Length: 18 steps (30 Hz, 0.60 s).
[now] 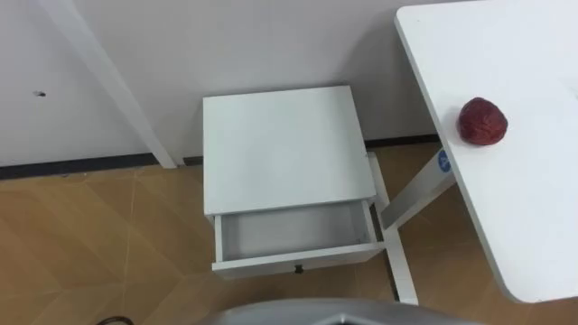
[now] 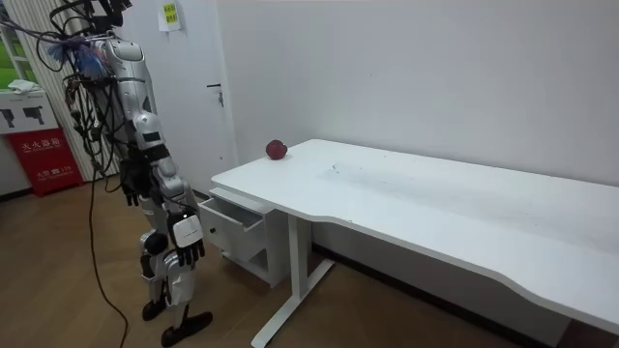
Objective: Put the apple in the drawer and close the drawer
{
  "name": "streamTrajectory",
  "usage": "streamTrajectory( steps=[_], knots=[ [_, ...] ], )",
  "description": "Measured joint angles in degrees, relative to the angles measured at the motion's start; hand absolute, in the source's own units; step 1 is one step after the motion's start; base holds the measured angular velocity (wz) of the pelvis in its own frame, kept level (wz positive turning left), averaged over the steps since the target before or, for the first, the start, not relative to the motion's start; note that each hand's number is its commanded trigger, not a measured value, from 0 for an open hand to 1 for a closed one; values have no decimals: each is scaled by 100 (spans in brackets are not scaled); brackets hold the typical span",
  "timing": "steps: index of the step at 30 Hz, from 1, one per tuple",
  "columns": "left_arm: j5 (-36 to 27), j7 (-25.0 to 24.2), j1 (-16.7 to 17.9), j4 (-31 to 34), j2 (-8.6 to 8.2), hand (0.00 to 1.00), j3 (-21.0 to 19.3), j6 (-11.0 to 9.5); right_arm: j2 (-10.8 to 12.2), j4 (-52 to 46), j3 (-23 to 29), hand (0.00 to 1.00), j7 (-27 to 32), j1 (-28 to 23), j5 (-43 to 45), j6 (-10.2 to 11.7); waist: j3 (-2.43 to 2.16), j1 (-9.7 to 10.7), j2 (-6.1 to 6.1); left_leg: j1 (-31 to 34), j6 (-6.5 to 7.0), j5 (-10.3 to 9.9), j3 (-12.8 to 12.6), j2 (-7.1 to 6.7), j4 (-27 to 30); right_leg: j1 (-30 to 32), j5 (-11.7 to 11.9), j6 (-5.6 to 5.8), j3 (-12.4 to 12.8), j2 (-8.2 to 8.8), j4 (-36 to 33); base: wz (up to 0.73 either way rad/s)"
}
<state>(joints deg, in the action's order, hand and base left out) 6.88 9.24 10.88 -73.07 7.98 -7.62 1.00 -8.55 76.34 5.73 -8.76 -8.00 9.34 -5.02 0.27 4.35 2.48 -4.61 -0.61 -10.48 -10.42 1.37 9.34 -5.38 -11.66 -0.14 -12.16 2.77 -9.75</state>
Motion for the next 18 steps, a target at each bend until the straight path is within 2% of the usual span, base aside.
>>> streamTrajectory(
  steps=[6, 10, 13, 16, 17, 18],
  knots=[
    [4, 0, -16, -6, 0, 0, -2, -3, 0, 3, 1, 0, 43, 2, -64, 4, 1, -9, -3, -5, 0, 0, 29, -2, 0, -34, -3, 1, -39, 2, 13, 3],
    [1, 4, 5, -7, -13, 0, -44, -2, 2, 24, 133, 0, 232, -48, -368, 15, 5, -6, -17, -57, 0, 0, 27, 0, 18, -56, -2, 1, -14, 0, -6, -2],
    [0, 20, -39, -6, -23, 0, -48, -6, 9, -22, 256, 0, 449, -161, -915, 16, 8, 5, -49, -64, 3, -2, 24, 3, 16, -62, -7, 2, 20, -7, -4, -1],
    [-59, 35, -53, -8, -22, 0, -234, -22, 0, -31, 795, 0, 697, -244, -1531, 21, 12, 14, -106, -68, 20, -22, -36, 14, 11, -38, -20, 8, 98, -18, -28, -10],
    [-61, 56, -51, -9, -17, 0, -442, -58, -1, -39, 1168, 0, 791, -239, -2094, 78, 15, 33, -112, -91, 21, -26, -61, 17, 2, -35, -19, 9, 138, -25, -41, -13],
    [-63, 85, -34, -10, -11, 0, -563, -91, -1, -43, 1309, 0, 839, -243, -2387, 134, 15, 48, -110, -109, 21, -29, -71, 19, -6, -40, -20, 10, 139, -25, -53, -12]
  ],
)
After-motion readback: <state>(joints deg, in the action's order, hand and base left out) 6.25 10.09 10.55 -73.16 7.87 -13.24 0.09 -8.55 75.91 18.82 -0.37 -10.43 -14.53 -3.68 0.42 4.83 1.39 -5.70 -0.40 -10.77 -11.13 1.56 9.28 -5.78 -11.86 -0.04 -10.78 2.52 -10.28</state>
